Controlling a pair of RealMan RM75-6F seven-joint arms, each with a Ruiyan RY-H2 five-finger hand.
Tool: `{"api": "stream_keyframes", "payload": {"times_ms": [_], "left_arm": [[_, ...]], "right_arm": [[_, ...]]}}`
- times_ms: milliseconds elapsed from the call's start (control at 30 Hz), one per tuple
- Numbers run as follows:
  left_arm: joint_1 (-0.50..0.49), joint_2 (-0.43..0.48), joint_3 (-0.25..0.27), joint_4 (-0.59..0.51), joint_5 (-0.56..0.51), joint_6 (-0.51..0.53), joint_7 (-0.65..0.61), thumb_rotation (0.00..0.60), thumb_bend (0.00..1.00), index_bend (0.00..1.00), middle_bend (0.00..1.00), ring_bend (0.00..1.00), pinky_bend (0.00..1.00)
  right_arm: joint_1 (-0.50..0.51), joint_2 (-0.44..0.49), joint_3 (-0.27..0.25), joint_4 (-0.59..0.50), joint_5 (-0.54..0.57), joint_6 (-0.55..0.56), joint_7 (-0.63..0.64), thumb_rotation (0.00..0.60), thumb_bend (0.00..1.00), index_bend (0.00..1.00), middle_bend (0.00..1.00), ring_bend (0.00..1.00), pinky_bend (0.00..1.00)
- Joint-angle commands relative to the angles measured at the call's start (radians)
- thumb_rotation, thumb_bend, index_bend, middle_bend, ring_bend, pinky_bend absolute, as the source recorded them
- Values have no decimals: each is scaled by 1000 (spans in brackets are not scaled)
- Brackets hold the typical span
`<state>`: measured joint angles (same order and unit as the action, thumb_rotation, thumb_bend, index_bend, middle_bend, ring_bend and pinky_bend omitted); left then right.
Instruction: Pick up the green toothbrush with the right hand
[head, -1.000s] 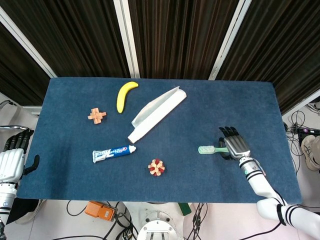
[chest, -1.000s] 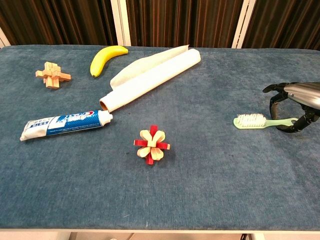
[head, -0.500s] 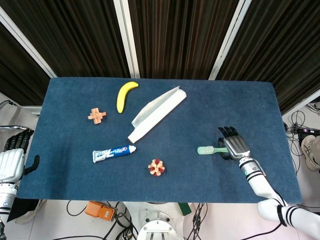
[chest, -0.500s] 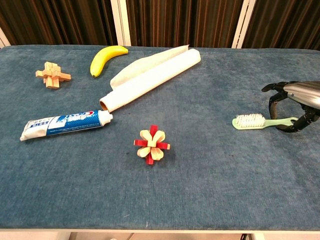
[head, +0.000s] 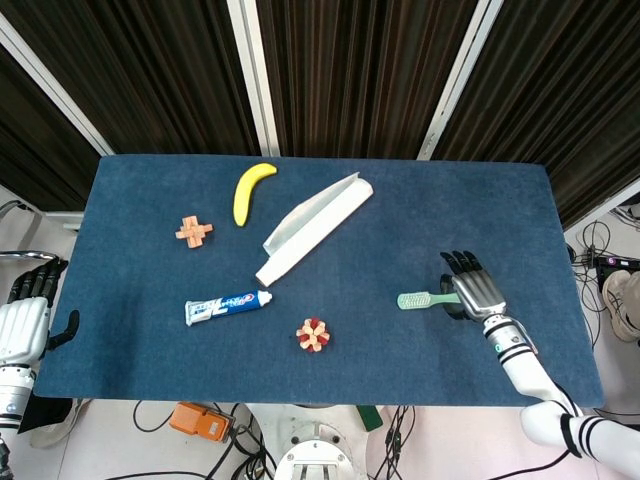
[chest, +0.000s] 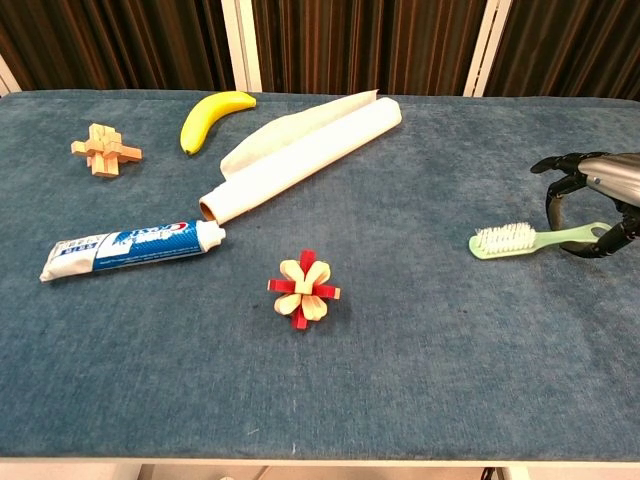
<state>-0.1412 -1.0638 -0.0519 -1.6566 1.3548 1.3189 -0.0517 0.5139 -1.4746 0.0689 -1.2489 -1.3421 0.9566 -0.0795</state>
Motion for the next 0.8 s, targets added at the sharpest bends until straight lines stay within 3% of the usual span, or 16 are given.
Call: {"api": "stream_keyframes", "payload": {"times_ms": [33,533,800], "left_arm": [[0,0,0,0,0,0,0,600,435,69,0,0,0],[0,-1,-1,-2,-3,0,6,600,436,69,0,0,0],[1,-3,0,-4,-3,2,11,600,436,69,0,0,0]], "right_arm": [[-5,9,-2,-7,-5,11,4,600,616,812,123,44,9],[-17,40,19,-51,-66,107,75,600,616,825,123,45,9],[29,20,86,-55,-111,166,162,600,616,825,123,45,20]]}}
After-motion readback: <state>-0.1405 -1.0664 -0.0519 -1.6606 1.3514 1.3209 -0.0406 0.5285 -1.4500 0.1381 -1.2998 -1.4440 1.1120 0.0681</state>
